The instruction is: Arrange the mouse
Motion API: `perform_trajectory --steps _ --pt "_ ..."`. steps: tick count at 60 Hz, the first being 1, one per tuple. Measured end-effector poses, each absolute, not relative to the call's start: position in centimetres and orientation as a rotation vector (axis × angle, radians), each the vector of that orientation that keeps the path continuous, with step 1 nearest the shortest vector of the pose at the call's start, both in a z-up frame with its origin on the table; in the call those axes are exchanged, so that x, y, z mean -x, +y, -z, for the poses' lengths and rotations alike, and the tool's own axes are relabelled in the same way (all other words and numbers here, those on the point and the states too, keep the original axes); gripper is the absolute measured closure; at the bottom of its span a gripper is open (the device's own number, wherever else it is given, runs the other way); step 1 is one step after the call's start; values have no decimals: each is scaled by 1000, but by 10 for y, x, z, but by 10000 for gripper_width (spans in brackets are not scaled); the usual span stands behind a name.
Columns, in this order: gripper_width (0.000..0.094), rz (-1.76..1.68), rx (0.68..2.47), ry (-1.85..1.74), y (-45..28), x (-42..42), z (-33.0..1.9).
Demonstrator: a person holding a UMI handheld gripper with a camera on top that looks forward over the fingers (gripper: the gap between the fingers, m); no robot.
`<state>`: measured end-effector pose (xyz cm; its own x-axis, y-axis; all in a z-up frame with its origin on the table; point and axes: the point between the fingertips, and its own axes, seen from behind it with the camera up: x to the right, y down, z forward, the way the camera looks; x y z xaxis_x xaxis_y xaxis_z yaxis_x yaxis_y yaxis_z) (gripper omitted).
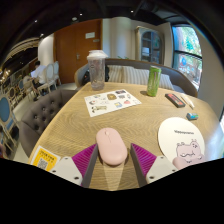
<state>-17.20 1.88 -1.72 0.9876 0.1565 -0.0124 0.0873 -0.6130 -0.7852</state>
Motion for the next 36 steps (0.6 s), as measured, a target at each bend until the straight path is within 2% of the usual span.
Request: perform_trajectory --steps 7,18,26,30,36 --pt "409 -80 2231 -128 32 169 17" --pt "487 -29 2317 -83 33 167 20" --pt "562 -142 2373 -74 31 170 15" --pt "568 -188 2353 -42 31 163 -8" --pt "568 -94 2201 -22 48 110 -79"
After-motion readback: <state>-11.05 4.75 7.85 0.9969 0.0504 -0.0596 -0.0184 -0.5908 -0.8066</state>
